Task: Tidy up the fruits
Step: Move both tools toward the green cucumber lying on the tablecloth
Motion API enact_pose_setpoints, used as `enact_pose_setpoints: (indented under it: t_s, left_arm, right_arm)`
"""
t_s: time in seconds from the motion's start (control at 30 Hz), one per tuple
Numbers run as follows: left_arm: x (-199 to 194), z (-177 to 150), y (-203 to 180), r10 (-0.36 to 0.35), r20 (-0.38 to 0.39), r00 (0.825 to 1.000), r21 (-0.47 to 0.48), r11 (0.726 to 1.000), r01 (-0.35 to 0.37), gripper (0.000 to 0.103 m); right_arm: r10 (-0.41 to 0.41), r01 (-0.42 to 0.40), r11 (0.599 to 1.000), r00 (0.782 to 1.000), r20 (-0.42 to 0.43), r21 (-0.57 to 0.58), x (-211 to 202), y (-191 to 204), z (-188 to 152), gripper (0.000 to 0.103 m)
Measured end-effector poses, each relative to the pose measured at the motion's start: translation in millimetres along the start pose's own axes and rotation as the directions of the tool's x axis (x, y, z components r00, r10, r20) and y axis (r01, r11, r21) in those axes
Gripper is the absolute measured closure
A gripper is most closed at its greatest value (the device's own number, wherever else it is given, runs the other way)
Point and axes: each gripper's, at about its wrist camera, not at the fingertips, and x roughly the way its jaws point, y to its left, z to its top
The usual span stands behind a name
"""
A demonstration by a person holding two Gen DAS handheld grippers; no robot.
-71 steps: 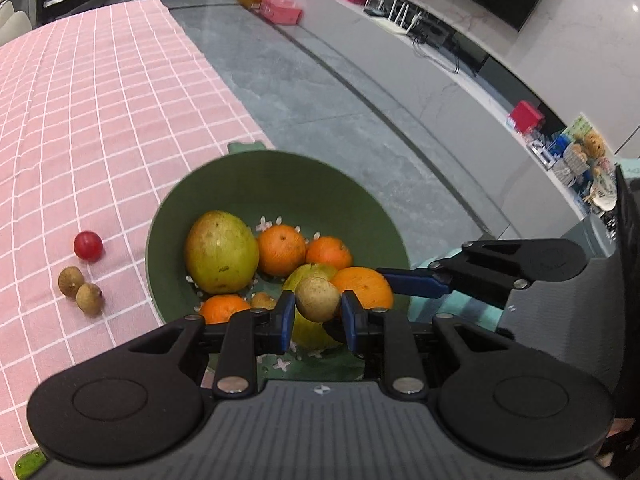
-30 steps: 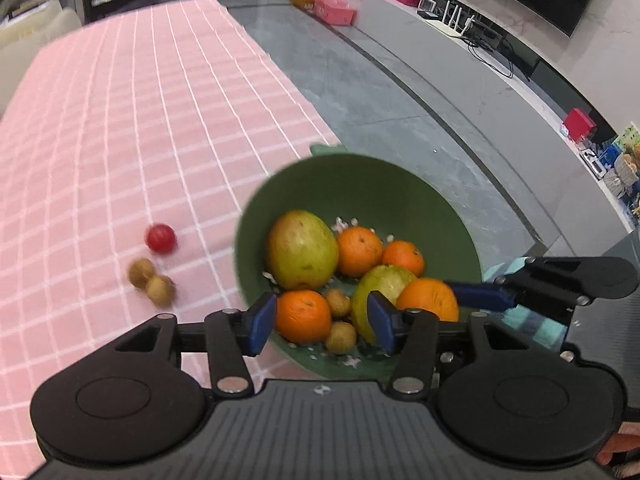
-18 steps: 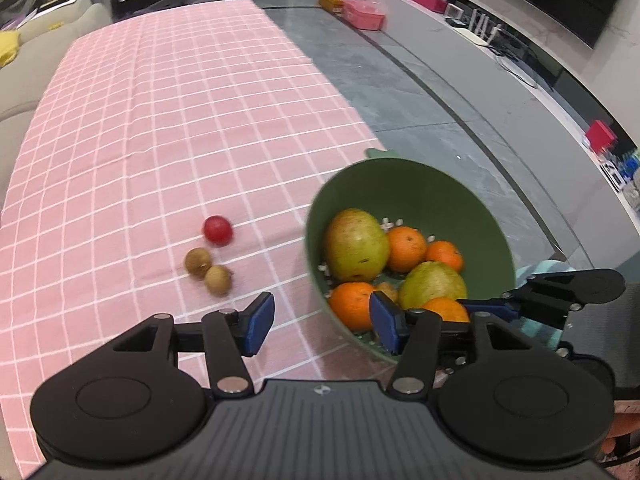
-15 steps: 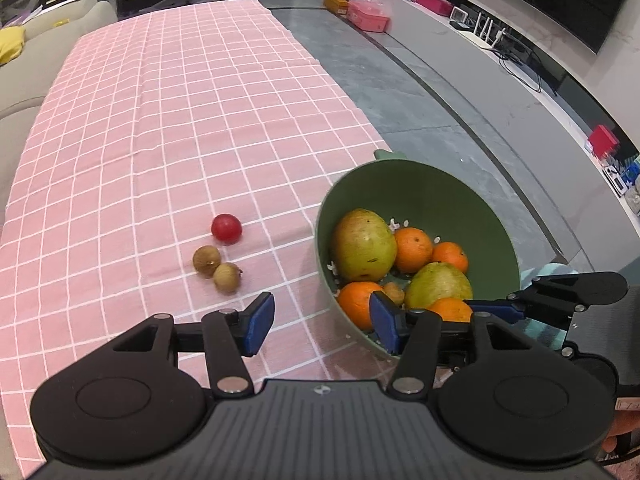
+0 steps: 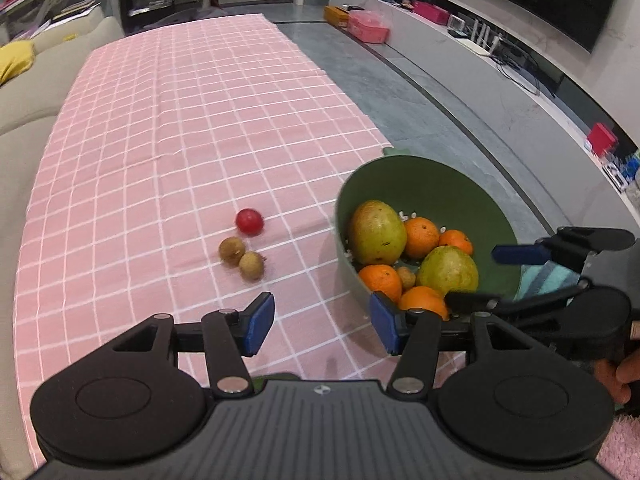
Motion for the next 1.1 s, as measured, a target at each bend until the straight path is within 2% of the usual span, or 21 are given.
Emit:
enact_pose_setpoints:
  t_s: [0.1, 0.17, 0.27, 0.37, 0.47, 0.63, 0.8, 0.9, 1.0, 1.1]
  left_arm:
    - [-7, -5, 10, 0.008, 0.005, 1.000, -0.030, 1.000, -0.007, 0.038]
    - [-12, -7, 14, 0.014, 0.006, 1.000, -0.027, 1.000, -0.013, 0.038]
    - [-21, -9, 21, 0.036, 0.015, 0.999, -0.010, 0.999, -0.036, 0.038]
    - [-29, -11, 30, 0.063, 0.030, 0.998, -0.008, 0.998, -0.063, 0.038]
    - [-35, -16, 45, 0.090, 0.037, 0.995, -0.045, 0.995, -0.089, 0.038]
    - [-35, -26, 72, 0.135, -0.009, 0.991, -0.116, 0.984, -0.135, 0.038]
    - [-32, -40, 97, 0.130, -0.045, 0.990, -0.179, 0.974, -0.136, 0.038]
    - [-25, -49, 108, 0.121, -0.088, 0.989, -0.199, 0.971, -0.136, 0.038]
    - [-18, -58, 113, 0.132, -0.121, 0.984, -0.197, 0.968, -0.154, 0.038]
    - [-12, -65, 118, 0.114, -0.141, 0.983, -0.197, 0.970, -0.141, 0.038]
  right_arm:
    - [-0.014, 0.014, 1.000, 0.999, 0.045, -0.006, -7, 5, 4, 0.033]
    - [-0.008, 0.009, 1.000, 0.997, 0.078, -0.018, -12, 11, 8, 0.029]
    - [0.017, -0.011, 0.998, 0.994, 0.105, -0.058, -15, 24, 15, 0.028]
    - [0.053, -0.040, 0.993, 0.992, 0.114, -0.109, -14, 41, 23, 0.028]
    - [0.090, -0.070, 0.983, 0.989, 0.114, -0.170, -10, 61, 31, 0.028]
    - [0.141, -0.106, 0.953, 0.984, 0.107, -0.283, -2, 98, 40, 0.028]
    - [0.196, -0.158, 0.910, 0.978, 0.063, -0.382, 12, 136, 44, 0.028]
    - [0.215, -0.195, 0.886, 0.977, 0.001, -0.421, 28, 156, 42, 0.028]
    - [0.220, -0.221, 0.863, 0.974, -0.056, -0.454, 45, 172, 40, 0.028]
    - [0.225, -0.238, 0.840, 0.971, -0.085, -0.489, 56, 183, 36, 0.028]
